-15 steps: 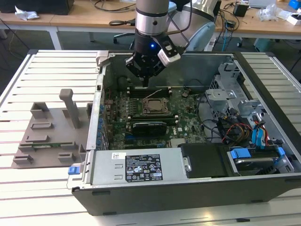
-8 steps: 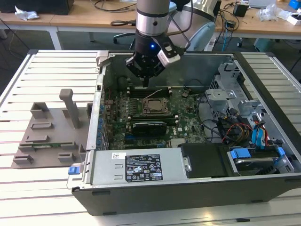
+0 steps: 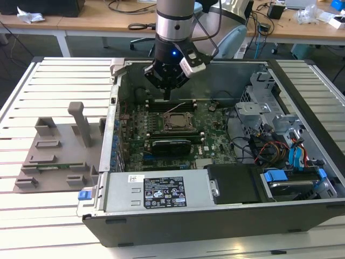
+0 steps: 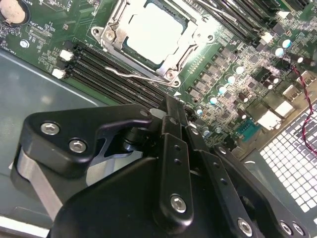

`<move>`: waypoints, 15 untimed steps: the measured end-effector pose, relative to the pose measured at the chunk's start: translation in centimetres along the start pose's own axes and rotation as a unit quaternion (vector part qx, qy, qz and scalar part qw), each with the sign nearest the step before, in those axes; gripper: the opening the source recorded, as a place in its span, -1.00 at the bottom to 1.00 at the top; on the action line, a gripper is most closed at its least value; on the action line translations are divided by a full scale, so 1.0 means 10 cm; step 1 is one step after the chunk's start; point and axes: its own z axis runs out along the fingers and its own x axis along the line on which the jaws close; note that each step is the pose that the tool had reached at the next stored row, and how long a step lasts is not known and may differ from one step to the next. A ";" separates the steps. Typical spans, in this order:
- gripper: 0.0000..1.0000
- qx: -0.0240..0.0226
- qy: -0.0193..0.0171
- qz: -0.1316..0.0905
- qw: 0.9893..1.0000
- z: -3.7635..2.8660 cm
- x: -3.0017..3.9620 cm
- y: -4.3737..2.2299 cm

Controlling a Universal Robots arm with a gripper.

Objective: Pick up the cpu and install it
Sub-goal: 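Install the first cpu locking lever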

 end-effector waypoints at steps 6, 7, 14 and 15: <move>-0.79 0.000 0.000 0.000 1.000 0.118 -0.004 -0.007; -0.79 0.000 0.000 0.000 1.000 0.135 -0.006 -0.006; -0.79 -0.005 0.000 0.000 1.000 0.267 -0.040 -0.005; -0.79 -0.005 0.000 0.000 1.000 0.286 -0.048 -0.003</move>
